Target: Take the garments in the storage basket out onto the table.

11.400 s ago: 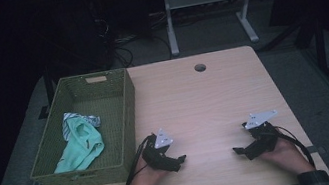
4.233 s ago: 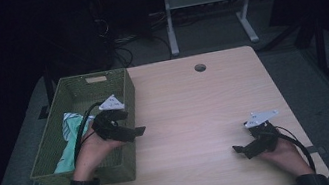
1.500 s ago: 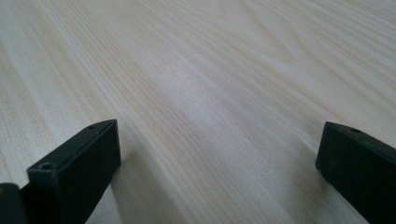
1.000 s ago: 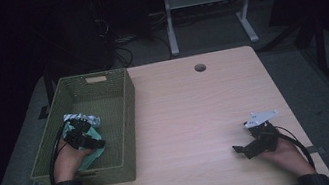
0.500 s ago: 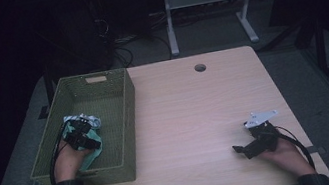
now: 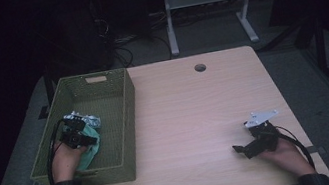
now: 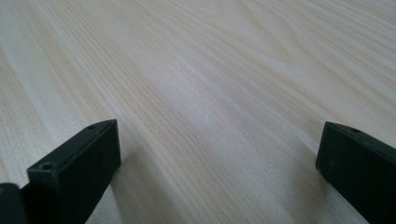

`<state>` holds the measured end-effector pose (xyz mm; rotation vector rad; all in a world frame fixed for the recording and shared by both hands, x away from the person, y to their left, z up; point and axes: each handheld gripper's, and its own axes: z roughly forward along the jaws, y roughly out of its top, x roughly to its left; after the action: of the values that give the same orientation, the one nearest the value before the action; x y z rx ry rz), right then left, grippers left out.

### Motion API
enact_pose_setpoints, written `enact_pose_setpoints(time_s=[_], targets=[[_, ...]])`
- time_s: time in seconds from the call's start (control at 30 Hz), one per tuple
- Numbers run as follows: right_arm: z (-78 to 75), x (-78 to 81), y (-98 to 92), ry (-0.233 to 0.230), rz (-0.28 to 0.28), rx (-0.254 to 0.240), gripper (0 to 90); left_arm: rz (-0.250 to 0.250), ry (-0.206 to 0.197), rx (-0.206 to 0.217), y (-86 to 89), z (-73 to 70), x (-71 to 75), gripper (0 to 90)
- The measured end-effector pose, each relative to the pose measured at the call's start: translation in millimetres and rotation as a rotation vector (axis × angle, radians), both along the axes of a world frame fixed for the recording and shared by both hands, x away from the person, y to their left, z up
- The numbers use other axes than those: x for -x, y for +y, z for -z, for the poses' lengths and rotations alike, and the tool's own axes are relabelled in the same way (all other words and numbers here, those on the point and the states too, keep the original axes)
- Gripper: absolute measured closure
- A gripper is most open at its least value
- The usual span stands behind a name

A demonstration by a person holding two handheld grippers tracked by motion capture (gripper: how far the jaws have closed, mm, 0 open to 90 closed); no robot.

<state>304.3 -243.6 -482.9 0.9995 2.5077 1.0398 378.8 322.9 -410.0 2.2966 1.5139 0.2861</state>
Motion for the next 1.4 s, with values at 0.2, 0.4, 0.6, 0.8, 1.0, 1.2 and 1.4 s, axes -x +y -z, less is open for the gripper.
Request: enact_pose_setpoints(time_s=[0.2,0.4,0.6,0.8,1.0,1.2,1.4], targets=[[0.0,-0.1,0.0,0.000,0.001,0.000,0.0,-0.004,-0.045,0.092,5.1,-7.3,2.0,83.0],[0.1,-0.1,0.0,-0.001,0.005,-0.003,0.0,0.011,-0.099,0.201,11.1,-15.9,4.8,82.9],[0.1,-0.1,0.0,0.001,0.009,-0.003,0.0,0.033,-0.152,0.301,15.6,-24.6,8.0,83.1],[0.1,-0.2,0.0,0.002,0.012,-0.003,0.0,0.042,-0.191,0.368,20.3,-30.2,10.8,83.1],[-0.2,0.2,0.3,0.010,0.021,-0.004,0.0,0.050,-0.234,0.418,22.7,-36.4,13.7,83.3],[-0.2,0.2,0.3,0.010,0.020,-0.004,0.0,0.078,-0.263,0.416,18.6,-43.1,15.2,83.9],[-0.2,0.4,0.3,0.011,0.021,-0.003,0.0,0.086,-0.313,0.423,11.5,-53.1,18.1,84.0]])
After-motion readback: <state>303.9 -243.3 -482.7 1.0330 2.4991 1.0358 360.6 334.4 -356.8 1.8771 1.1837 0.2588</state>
